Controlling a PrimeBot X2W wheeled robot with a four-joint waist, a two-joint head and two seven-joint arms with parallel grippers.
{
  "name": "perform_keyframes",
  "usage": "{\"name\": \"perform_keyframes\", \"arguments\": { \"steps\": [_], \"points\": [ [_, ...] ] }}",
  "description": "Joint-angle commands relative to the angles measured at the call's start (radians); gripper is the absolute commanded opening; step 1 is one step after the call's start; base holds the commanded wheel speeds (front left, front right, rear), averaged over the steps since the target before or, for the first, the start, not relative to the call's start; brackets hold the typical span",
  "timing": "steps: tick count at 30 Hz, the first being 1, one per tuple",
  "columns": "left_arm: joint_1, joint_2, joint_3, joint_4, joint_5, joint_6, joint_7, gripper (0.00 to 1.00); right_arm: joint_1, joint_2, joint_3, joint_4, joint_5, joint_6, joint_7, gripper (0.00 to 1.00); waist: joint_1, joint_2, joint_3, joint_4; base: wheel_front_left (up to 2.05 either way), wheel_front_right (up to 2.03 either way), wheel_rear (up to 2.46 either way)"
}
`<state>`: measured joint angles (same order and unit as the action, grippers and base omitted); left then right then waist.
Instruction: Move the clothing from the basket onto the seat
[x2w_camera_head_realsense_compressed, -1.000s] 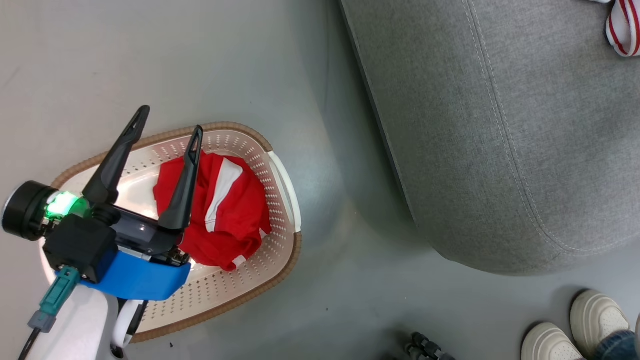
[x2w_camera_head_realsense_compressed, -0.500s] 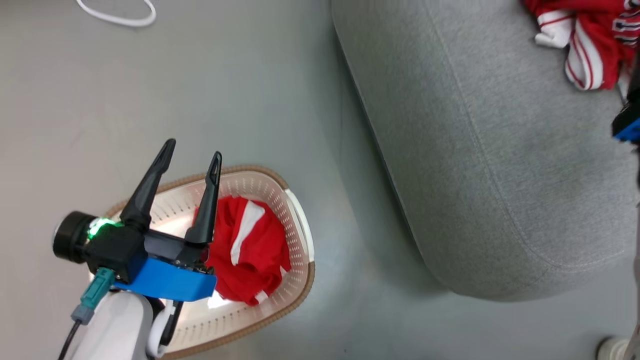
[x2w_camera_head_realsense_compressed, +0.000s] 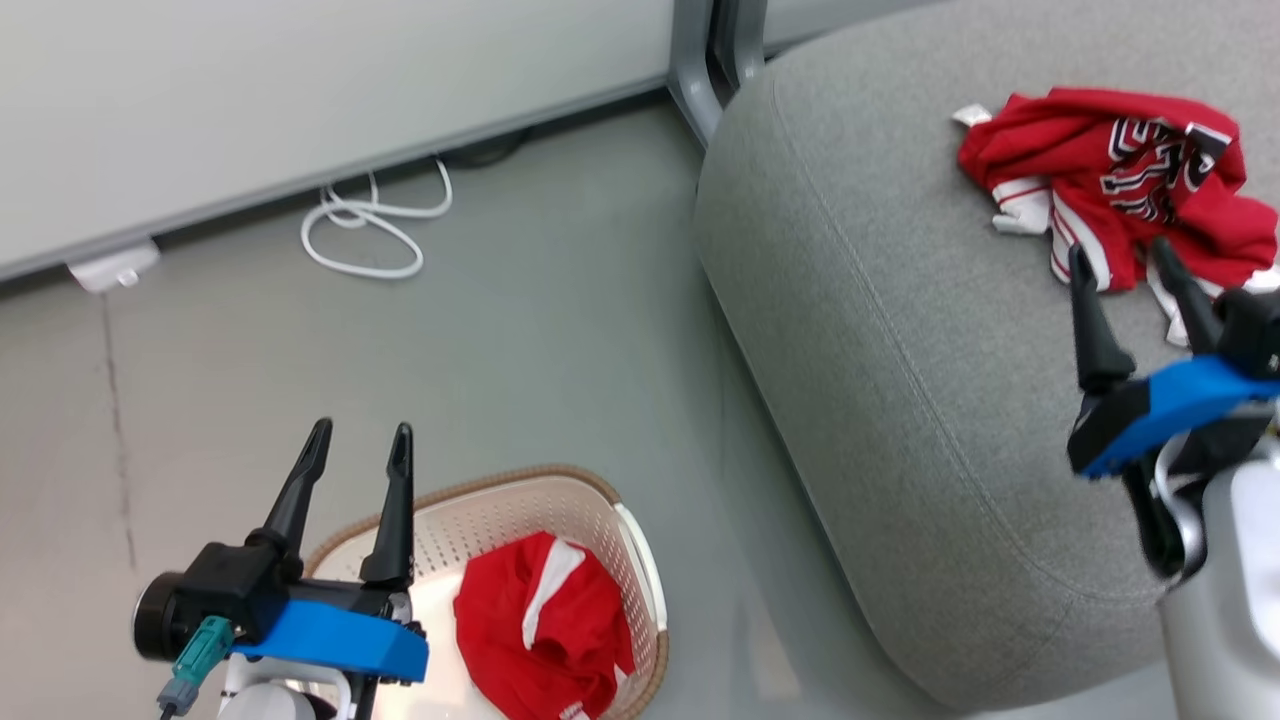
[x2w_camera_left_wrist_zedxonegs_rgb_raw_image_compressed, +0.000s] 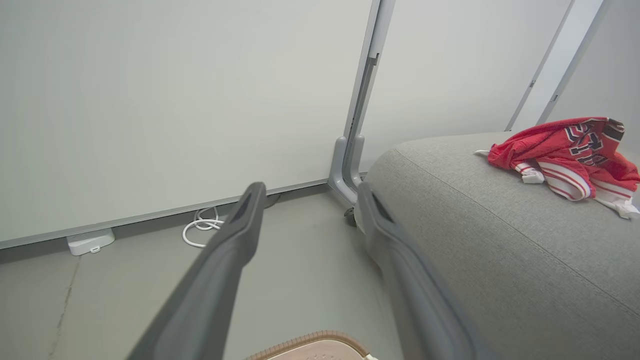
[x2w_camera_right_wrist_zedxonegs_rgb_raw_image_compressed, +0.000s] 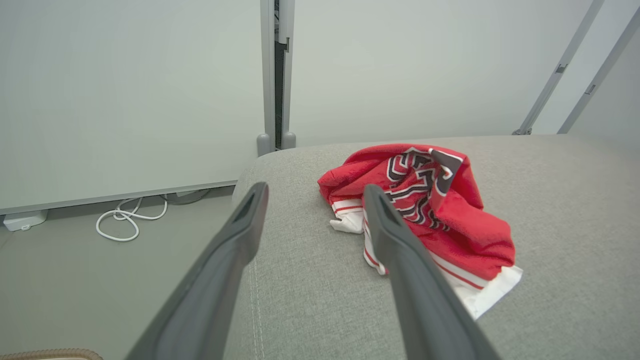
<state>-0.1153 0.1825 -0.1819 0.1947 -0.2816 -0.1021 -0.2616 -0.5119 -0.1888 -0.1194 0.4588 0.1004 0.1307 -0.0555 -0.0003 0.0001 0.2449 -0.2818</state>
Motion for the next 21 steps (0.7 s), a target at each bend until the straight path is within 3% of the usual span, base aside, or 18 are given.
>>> {"name": "perform_keyframes", "arguments": {
  "steps": [1,10,21],
  "points": [
    [0.014,-0.01,0.019,0.013,-0.005,-0.002,-0.005,1.0,0.071,0.013,0.012,-0.059,0.004,0.0,0.002,1.0,0.0003,-0.0001,-0.068,0.017,0.0,0.0,0.0],
    [0.06,-0.049,0.082,0.061,0.0,-0.017,-0.004,1.0,0.332,0.09,0.012,-0.294,-0.001,0.0,-0.013,1.0,0.0003,-0.0001,-0.14,0.055,0.0,0.0,0.0],
    [0.097,-0.072,0.13,0.079,0.021,-0.023,-0.004,1.0,0.474,0.134,0.026,-0.382,-0.009,0.0,0.006,1.0,0.0003,-0.0001,-0.182,0.105,0.0,0.0,0.0]
  ]
}}
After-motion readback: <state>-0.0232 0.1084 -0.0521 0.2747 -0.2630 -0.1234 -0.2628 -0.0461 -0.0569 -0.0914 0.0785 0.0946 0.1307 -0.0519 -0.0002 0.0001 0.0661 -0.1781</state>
